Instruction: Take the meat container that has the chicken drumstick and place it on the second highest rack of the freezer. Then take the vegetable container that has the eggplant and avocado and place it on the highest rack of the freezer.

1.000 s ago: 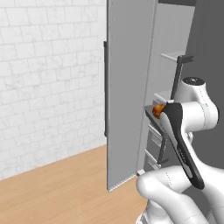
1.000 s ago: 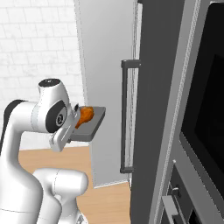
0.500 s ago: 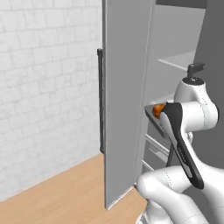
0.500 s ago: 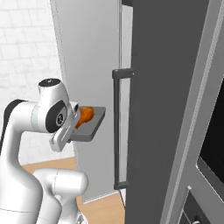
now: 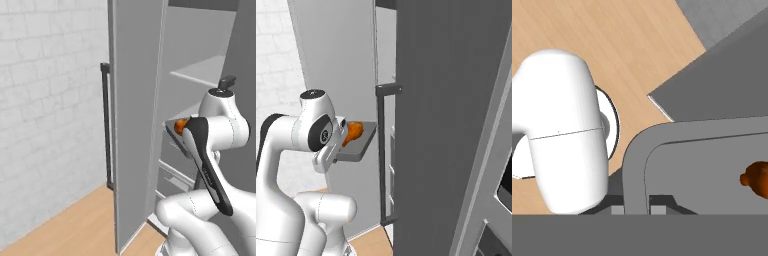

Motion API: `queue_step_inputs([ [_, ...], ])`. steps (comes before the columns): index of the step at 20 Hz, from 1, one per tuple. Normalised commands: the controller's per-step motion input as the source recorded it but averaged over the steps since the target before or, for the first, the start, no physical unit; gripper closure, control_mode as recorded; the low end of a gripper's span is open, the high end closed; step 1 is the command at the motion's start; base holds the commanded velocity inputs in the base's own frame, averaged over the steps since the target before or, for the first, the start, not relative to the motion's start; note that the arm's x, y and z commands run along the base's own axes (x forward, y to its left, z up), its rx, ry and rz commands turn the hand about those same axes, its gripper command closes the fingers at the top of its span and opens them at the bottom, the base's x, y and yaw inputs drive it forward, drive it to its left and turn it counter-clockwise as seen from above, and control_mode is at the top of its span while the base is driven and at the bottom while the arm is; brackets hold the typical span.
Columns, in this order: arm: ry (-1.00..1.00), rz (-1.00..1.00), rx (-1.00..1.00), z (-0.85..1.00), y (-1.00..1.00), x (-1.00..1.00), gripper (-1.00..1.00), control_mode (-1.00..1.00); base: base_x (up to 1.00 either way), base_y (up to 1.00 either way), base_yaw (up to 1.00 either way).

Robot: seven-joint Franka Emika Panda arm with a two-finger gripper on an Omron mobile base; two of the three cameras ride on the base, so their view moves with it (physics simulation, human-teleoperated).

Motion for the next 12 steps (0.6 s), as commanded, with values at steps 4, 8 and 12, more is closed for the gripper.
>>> queue_step_inputs([
  [4, 0.0, 0.0, 0.0, 0.0, 0.0, 0.0, 1.0, 1.0, 0.42, 0.22, -0.3],
  [8, 0.0, 0.0, 0.0, 0.0, 0.0, 0.0, 1.0, 1.0, 0.43, 0.24, -0.3],
  [12, 0.0, 0.0, 0.0, 0.0, 0.0, 0.0, 1.0, 1.0, 0.37, 0.23, -0.29],
])
